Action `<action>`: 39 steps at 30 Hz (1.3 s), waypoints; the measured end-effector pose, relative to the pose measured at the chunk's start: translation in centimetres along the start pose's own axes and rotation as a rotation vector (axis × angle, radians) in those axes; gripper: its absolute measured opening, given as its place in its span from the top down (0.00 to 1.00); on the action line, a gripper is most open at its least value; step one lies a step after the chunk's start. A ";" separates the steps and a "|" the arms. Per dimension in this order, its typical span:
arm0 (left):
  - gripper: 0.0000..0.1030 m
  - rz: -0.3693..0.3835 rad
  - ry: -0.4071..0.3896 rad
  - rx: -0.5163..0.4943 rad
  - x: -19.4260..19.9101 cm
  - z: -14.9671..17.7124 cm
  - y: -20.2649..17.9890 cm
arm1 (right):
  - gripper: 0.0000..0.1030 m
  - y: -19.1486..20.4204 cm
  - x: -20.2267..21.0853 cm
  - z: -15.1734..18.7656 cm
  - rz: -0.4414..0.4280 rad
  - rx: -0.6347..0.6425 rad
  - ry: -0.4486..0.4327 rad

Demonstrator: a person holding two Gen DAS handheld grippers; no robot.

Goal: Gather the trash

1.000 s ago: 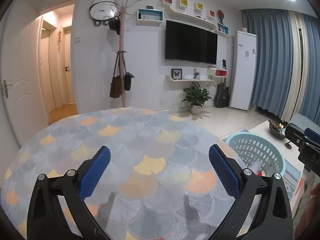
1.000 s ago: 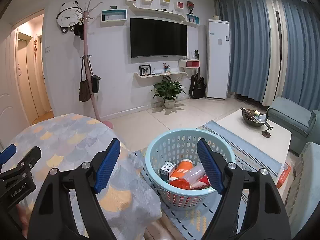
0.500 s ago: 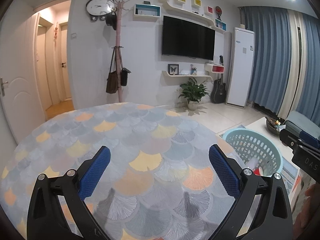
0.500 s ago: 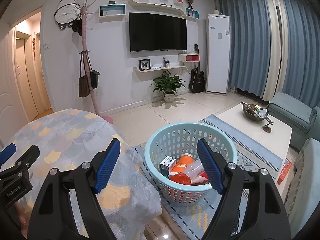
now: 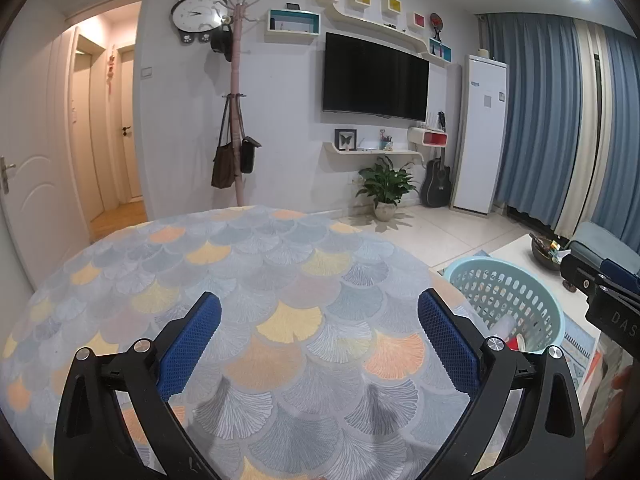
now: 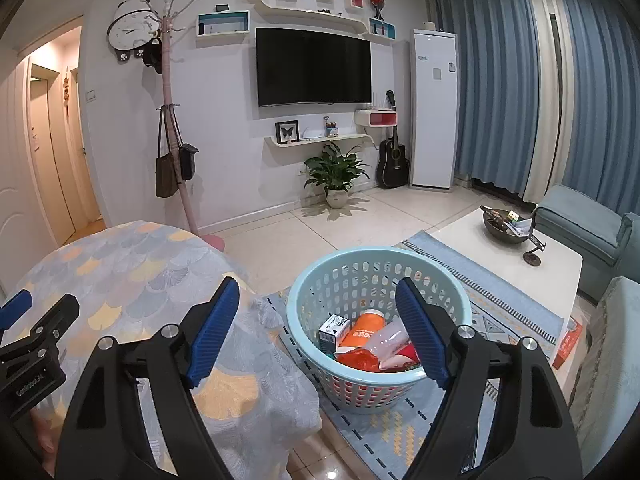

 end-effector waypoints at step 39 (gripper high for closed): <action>0.07 -0.009 0.024 0.013 -0.4 0.8 0.0 | 0.25 0.2 -0.4 -0.2 0.035 0.030 -0.016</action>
Point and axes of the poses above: each gripper's, at about its wrist camera, not at the fingertips, and x roughly against the way its jaws point, y to its left, z to its underside, the point moved 5 cm from there along -x, roughly the way its jaws point, and after that the axes turned 9 degrees about -x, right-handed, at the moved point
